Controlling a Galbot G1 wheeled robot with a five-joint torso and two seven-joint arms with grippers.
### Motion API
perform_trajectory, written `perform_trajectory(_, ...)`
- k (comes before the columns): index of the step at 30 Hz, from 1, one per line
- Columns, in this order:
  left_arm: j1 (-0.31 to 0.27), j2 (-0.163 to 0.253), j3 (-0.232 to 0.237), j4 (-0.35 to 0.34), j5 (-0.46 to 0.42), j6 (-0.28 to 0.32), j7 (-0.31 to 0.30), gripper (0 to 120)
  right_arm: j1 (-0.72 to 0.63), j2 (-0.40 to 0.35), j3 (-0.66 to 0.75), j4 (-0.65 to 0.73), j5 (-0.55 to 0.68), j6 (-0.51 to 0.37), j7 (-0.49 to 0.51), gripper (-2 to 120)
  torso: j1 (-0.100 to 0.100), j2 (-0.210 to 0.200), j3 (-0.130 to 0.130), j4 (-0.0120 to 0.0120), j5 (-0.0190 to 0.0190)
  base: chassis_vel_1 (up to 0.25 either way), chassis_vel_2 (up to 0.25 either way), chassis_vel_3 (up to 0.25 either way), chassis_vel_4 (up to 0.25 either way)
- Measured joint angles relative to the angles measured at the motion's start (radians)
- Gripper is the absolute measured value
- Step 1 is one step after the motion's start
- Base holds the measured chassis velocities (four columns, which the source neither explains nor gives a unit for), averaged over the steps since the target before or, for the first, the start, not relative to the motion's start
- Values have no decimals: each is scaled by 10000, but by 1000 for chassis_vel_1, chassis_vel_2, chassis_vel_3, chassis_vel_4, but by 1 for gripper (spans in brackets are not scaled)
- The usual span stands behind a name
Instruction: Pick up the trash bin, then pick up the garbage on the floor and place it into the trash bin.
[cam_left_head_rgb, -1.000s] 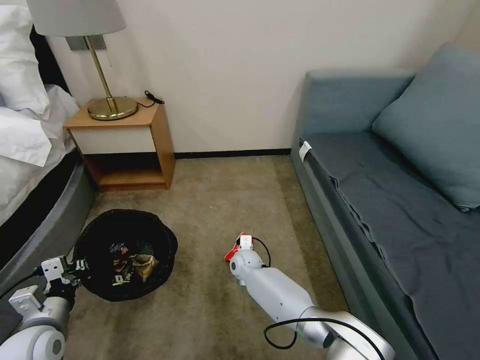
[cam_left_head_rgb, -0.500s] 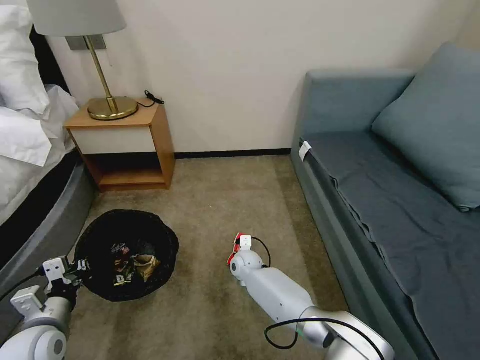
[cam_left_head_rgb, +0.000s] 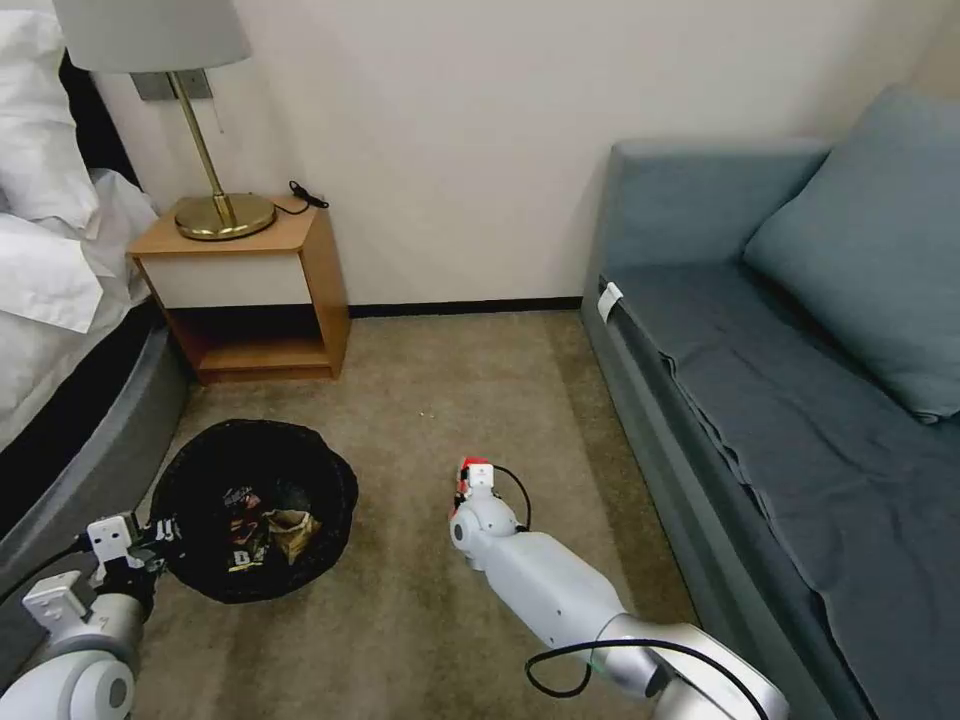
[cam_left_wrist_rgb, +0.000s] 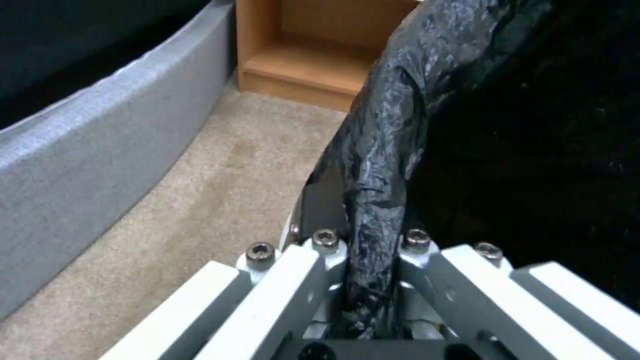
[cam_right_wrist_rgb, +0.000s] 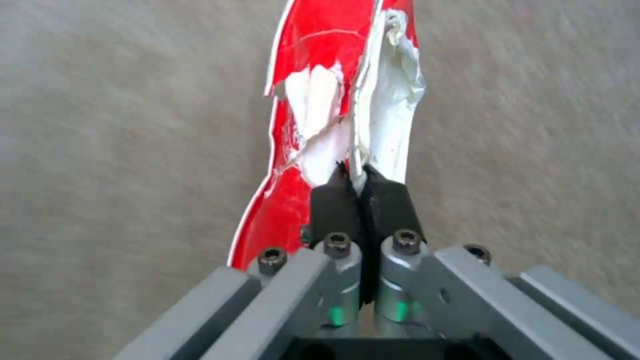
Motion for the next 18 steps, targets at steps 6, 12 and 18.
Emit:
perform_trajectory(6, 26, 93, 55, 31, -94, 50, -67, 1, -113, -670, -156, 1436, -11, 74, 444, 0, 0, 0, 0, 0, 1, 0, 0, 0, 0)
perform_trajectory(12, 20, 135, 124, -18, -273, 182, -130, 1, -220, -1630, -326, 3282, -391, 295, 789, 0, 0, 0, 0, -4, 2, 0, 0, 0, 0)
perform_trajectory(18, -12, 156, 305, -113, -480, 384, -244, 1, -361, -2623, -425, 5458, -730, 810, 836, 0, 0, -1, 0, -2, 2, 0, 0, 0, 0)
